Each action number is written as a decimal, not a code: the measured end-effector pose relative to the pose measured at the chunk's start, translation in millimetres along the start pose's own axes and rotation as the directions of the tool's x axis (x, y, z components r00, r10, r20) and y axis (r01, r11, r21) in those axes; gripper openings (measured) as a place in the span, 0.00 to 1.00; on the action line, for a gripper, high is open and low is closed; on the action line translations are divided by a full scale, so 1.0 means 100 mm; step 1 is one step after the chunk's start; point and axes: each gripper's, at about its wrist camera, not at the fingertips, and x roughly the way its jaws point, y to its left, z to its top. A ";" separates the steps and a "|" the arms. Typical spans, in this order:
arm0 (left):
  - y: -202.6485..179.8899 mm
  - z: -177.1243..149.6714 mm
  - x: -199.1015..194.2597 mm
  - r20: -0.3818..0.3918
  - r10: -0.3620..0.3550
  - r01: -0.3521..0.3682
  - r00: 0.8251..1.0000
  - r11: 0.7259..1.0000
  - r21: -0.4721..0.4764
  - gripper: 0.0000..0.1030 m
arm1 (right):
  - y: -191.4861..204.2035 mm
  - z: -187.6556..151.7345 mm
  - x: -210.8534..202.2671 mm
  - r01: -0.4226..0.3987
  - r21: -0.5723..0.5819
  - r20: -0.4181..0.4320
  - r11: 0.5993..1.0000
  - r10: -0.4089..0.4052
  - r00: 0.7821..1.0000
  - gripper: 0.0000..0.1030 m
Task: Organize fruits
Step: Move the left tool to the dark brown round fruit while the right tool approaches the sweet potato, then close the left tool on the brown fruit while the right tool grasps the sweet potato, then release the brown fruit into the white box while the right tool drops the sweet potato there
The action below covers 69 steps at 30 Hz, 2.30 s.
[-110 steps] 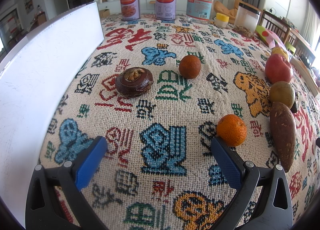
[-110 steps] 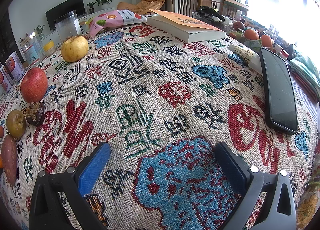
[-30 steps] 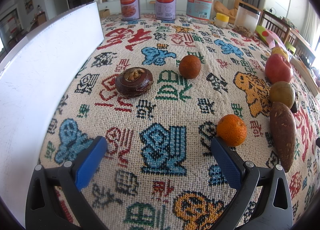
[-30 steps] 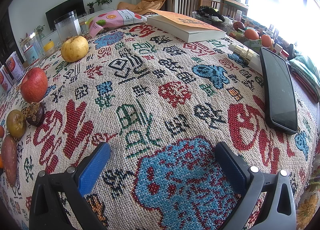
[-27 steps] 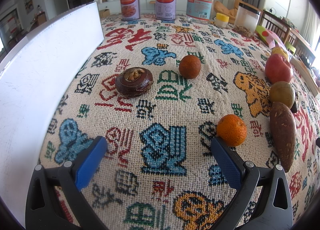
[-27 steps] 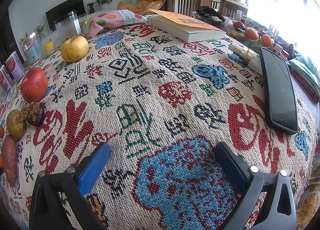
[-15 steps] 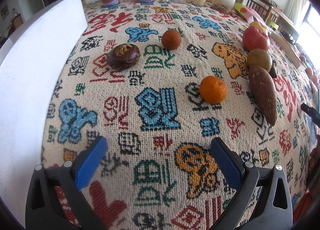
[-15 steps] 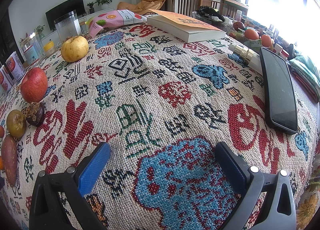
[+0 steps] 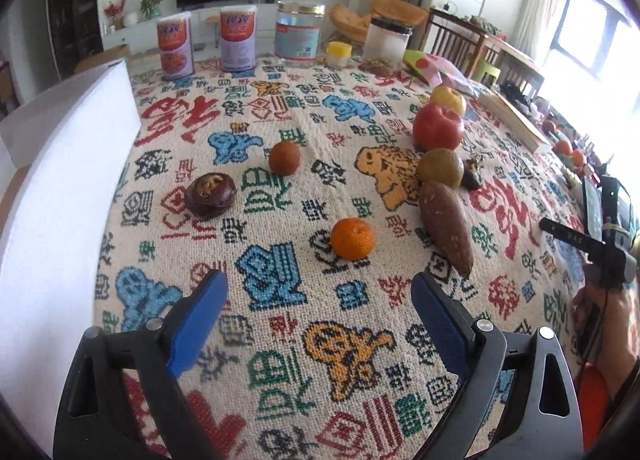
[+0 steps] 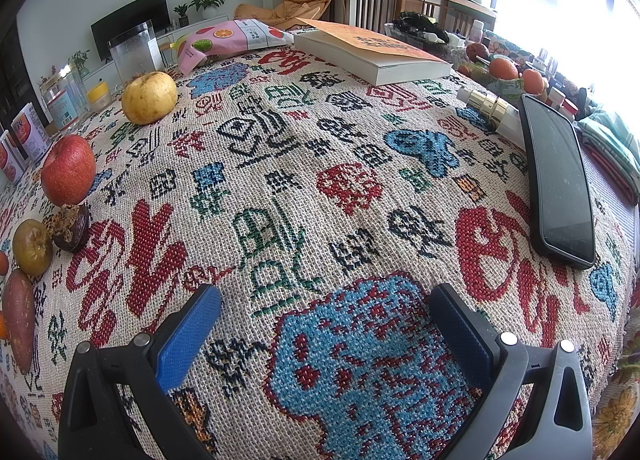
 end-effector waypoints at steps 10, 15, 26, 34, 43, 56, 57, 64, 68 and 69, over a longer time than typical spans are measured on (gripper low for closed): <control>0.74 0.48 0.71 -0.122 0.060 -0.079 0.991 0.984 -0.159 0.86 | 0.00 0.00 0.00 0.000 0.000 0.000 1.000 0.000 1.000 1.00; 0.73 0.43 0.88 -0.112 0.106 -0.117 0.988 0.989 -0.095 0.45 | 0.00 0.00 0.00 0.001 -0.001 0.000 1.000 -0.001 1.000 1.00; 0.40 -0.06 0.03 0.015 -0.028 0.029 1.000 0.992 -0.124 0.45 | 0.72 -0.04 -0.42 -0.518 0.047 -0.150 0.854 0.519 0.842 0.75; 0.33 -0.33 -0.60 0.058 -0.140 0.149 0.989 0.966 -0.210 0.44 | 2.30 -0.02 -0.28 -0.507 -0.160 -0.381 0.847 0.421 0.823 0.52; 0.61 -0.44 -1.63 0.169 -0.299 0.337 0.939 0.898 -0.282 0.44 | 1.98 -0.10 -0.42 -0.585 -0.044 -0.328 0.810 0.541 0.774 0.39; 2.09 -0.91 -2.17 0.095 0.128 -0.053 0.987 0.825 -0.563 0.45 | 3.81 -0.87 -2.48 -0.957 -0.151 -0.506 0.249 0.812 0.291 0.40; 2.16 -0.98 -2.08 0.062 0.144 -0.082 0.988 0.812 -0.578 0.45 | 4.00 -1.01 -2.52 -0.959 -0.165 -0.531 0.232 0.798 0.285 0.40; 2.42 -1.38 -1.91 -0.066 0.240 -0.226 0.969 0.740 -0.633 0.49 | 4.77 -1.81 -2.46 -0.941 -0.249 -0.650 0.231 0.680 0.338 0.42; 2.23 -1.32 -1.97 -0.028 0.312 -0.268 0.950 0.761 -0.591 0.69 | 4.61 -1.73 -2.39 -0.949 -0.210 -0.602 0.234 0.734 0.314 0.48; 2.14 -1.25 -1.96 -0.006 0.313 -0.260 0.950 0.778 -0.572 0.71 | 4.50 -1.64 -2.41 -0.947 -0.217 -0.569 0.236 0.758 0.319 0.51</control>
